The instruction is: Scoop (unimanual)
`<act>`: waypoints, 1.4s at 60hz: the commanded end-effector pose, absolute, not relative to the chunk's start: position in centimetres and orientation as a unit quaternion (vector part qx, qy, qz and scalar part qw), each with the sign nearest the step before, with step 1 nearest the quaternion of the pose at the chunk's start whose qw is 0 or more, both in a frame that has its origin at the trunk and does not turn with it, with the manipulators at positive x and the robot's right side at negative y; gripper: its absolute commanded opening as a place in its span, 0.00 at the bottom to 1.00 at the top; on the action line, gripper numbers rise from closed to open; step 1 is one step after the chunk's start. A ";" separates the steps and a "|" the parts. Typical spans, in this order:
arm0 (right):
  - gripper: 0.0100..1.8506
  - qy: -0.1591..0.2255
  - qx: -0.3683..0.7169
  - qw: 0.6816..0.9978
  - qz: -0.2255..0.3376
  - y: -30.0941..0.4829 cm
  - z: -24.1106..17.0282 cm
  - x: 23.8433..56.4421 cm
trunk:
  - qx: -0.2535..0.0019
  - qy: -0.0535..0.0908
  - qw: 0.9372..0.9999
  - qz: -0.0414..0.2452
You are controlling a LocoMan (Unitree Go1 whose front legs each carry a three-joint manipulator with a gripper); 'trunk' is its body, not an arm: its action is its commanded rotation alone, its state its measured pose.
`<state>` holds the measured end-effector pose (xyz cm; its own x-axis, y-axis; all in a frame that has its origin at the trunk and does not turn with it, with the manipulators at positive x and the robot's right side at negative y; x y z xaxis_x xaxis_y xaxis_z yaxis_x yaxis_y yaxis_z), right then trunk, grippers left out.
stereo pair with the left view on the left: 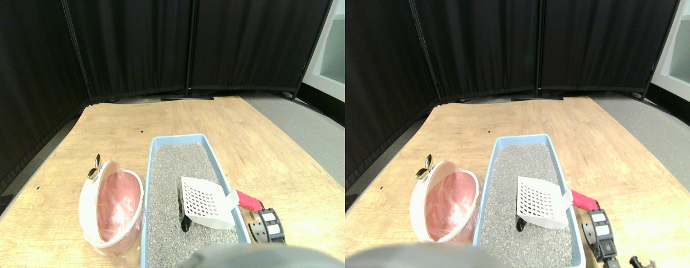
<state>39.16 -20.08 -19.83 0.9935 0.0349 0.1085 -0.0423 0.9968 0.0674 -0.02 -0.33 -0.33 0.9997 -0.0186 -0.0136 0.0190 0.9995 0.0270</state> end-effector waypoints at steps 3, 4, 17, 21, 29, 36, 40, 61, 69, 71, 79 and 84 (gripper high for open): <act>0.37 -0.081 0.055 0.995 0.035 -20.4 -19.6 39.6 | 0.004 0.005 1.000 -0.011; 0.38 -0.083 0.060 0.994 0.035 -20.5 -19.6 39.7 | 0.003 0.005 1.000 -0.011; 0.49 -0.076 0.092 0.992 0.028 -20.5 -19.4 40.2 | 0.000 0.005 1.000 -0.010; 0.51 -0.068 0.102 0.992 0.037 -20.6 -19.6 40.4 | -0.003 0.005 1.000 -0.007; 0.50 -0.065 0.104 0.991 0.044 -20.5 -19.9 40.9 | -0.005 0.005 1.000 -0.005; 0.49 -0.062 0.107 0.991 0.046 -20.5 -20.0 41.5 | -0.008 0.006 1.000 -0.004; 0.48 -0.063 0.106 0.991 0.047 -20.4 -20.1 41.9 | -0.010 0.006 1.000 -0.003; 0.46 -0.064 0.116 0.989 0.058 -20.4 -20.5 43.7 | -0.012 0.008 1.000 -0.001; 0.48 -0.056 0.130 0.988 0.054 -20.5 -20.9 44.1 | -0.013 0.008 1.000 0.000; 0.48 -0.050 0.129 0.989 0.050 -20.5 -20.9 44.2 | -0.013 0.008 1.000 0.001; 0.49 -0.043 0.138 0.988 0.048 -20.5 -21.1 44.8 | -0.013 0.007 1.000 0.000; 0.49 -0.043 0.137 0.988 0.051 -20.5 -21.3 45.0 | -0.013 0.007 1.000 0.001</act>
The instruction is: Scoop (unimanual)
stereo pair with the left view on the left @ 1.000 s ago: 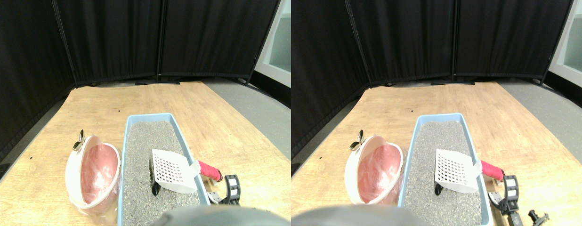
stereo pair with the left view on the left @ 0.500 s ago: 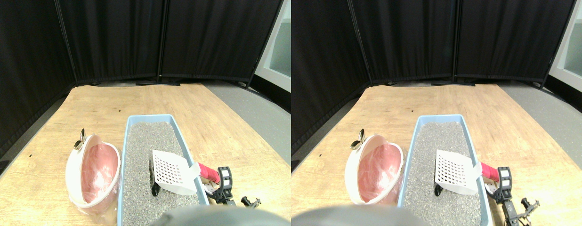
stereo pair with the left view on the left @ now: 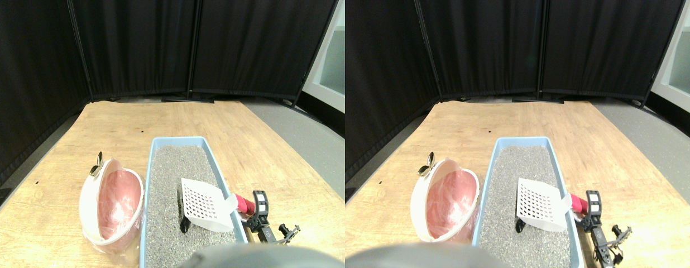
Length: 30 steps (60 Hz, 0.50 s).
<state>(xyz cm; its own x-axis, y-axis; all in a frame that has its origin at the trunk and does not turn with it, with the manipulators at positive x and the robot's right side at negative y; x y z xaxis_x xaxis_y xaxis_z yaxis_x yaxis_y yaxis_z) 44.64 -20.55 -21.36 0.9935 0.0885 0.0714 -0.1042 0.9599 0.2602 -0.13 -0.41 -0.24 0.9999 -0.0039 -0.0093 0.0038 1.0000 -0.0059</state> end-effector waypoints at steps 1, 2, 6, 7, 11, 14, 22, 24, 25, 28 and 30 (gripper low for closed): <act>0.49 -0.042 0.140 0.988 0.051 -20.5 -21.3 45.1 | -0.013 0.007 1.000 0.001; 0.49 -0.042 0.140 0.988 0.051 -20.5 -21.4 45.1 | -0.013 0.007 1.000 0.001; 0.48 -0.036 0.142 0.988 0.048 -20.6 -21.5 45.3 | -0.013 0.008 1.000 0.001; 0.48 -0.033 0.143 0.988 0.048 -20.6 -21.5 45.4 | -0.013 0.008 1.000 0.002; 0.49 -0.030 0.147 0.988 0.045 -20.6 -21.7 45.6 | -0.013 0.007 1.000 0.002; 0.49 -0.028 0.151 0.987 0.047 -20.6 -21.7 45.7 | -0.013 0.006 1.000 0.003; 0.49 -0.022 0.153 0.987 0.043 -20.6 -21.8 46.2 | -0.014 0.007 1.000 0.002; 0.49 -0.022 0.155 0.987 0.043 -20.6 -21.8 46.2 | -0.014 0.007 1.000 0.003; 0.49 -0.022 0.157 0.986 0.043 -20.6 -21.8 46.3 | -0.014 0.007 1.000 0.003; 0.49 -0.021 0.157 0.986 0.042 -20.7 -21.9 46.4 | -0.015 0.008 1.000 0.003; 0.49 -0.018 0.154 0.987 0.042 -20.7 -21.9 46.5 | -0.015 0.009 1.000 0.003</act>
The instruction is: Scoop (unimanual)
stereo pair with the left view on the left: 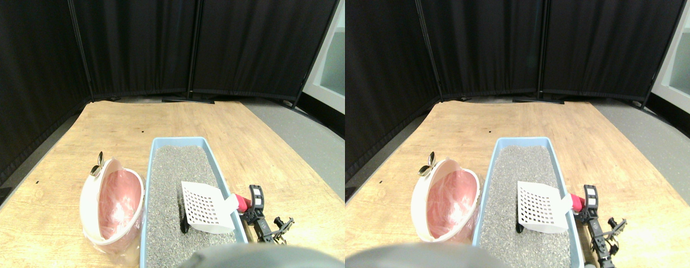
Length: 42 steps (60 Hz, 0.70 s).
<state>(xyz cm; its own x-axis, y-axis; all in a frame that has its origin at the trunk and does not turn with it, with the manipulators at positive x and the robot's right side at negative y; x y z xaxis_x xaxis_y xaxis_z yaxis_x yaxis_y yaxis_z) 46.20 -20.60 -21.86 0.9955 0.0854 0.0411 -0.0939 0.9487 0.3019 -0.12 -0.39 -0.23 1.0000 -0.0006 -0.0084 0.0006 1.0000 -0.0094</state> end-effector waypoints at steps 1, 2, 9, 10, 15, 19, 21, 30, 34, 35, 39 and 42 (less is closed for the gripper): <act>0.49 -0.018 0.154 0.987 0.040 -20.7 -22.0 46.5 | -0.015 0.009 1.000 0.003; 0.49 -0.017 0.155 0.987 0.040 -20.7 -22.0 46.5 | -0.015 0.009 1.000 0.003; 0.50 -0.010 0.160 0.986 0.034 -20.7 -22.3 46.7 | -0.015 0.010 1.000 0.004; 0.49 -0.009 0.163 0.986 0.033 -20.7 -22.3 46.7 | -0.015 0.010 1.000 0.004; 0.29 -0.011 0.149 0.988 0.036 -20.8 -22.4 46.9 | -0.014 0.011 1.000 0.004; 0.03 -0.020 0.149 0.988 0.040 -20.8 -22.3 46.9 | -0.014 0.011 1.000 0.004; 0.03 -0.022 0.146 0.988 0.042 -20.8 -22.2 46.8 | -0.014 0.011 1.000 0.004; 0.03 -0.026 0.138 0.989 0.054 -21.0 -21.4 46.4 | -0.015 0.010 1.000 0.003; 0.03 -0.023 0.133 0.990 0.049 -21.0 -21.1 46.3 | -0.015 0.008 1.000 0.003; 0.03 -0.024 0.135 0.989 0.052 -21.0 -21.0 46.3 | -0.015 0.009 1.000 0.003; 0.03 -0.025 0.137 0.989 0.054 -21.0 -20.8 46.2 | -0.016 0.008 1.000 0.003; 0.03 -0.025 0.130 0.990 0.053 -21.0 -20.4 46.0 | -0.016 0.008 1.000 0.004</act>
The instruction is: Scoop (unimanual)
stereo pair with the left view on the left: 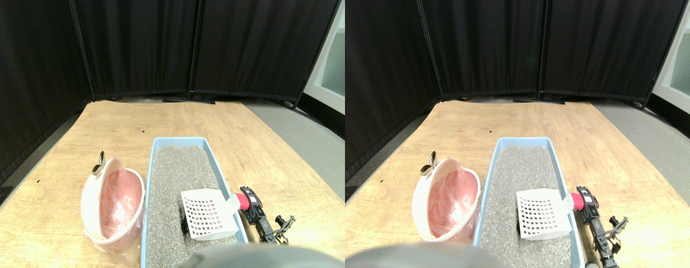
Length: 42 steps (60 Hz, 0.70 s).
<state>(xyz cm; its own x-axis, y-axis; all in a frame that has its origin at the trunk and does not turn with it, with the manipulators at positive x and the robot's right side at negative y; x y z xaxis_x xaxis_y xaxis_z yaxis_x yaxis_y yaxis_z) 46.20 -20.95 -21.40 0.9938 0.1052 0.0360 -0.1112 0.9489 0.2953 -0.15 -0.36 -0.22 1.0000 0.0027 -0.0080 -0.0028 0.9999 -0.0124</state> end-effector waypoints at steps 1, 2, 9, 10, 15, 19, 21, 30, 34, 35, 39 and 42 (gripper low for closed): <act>0.03 -0.026 0.124 0.991 0.054 -21.0 -20.3 46.0 | -0.017 0.008 1.000 0.004; 0.03 -0.025 0.122 0.991 0.053 -21.0 -20.3 45.9 | -0.017 0.008 1.000 0.004; 0.03 -0.053 0.115 0.990 0.062 -21.0 -19.7 45.8 | -0.021 0.007 1.000 0.004; 0.03 -0.058 0.113 0.990 0.062 -21.0 -19.6 45.8 | -0.021 0.007 1.000 0.004; 0.03 -0.069 0.116 0.990 0.050 -21.0 -18.9 45.7 | -0.023 0.007 1.000 0.004; 0.03 -0.075 0.100 0.991 0.050 -21.0 -17.9 45.8 | -0.025 0.006 1.000 0.004; 0.03 -0.083 0.099 0.990 0.054 -21.0 -17.7 45.9 | -0.027 0.006 1.000 0.004; 0.03 -0.104 0.083 0.989 0.059 -21.1 -16.5 46.3 | -0.031 0.004 0.999 0.005; 0.03 -0.112 0.072 0.989 0.061 -21.2 -16.1 46.5 | -0.033 0.004 0.999 0.006; 0.03 -0.112 0.072 0.989 0.061 -21.2 -16.1 46.5 | -0.034 0.004 0.999 0.007; 0.03 -0.113 0.072 0.989 0.062 -21.2 -15.8 46.7 | -0.035 0.004 0.999 0.008; 0.03 -0.114 0.066 0.989 0.065 -21.2 -15.5 46.9 | -0.036 0.004 0.999 0.008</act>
<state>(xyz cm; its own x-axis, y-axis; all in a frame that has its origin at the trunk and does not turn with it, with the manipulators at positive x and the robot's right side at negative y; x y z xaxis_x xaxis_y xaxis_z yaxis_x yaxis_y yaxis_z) 46.76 -21.13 -17.09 0.9828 0.1147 0.1450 -0.1330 0.9834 0.1234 -0.07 -0.47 -0.14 0.9999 0.0103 -0.0035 -0.0105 0.9990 -0.0439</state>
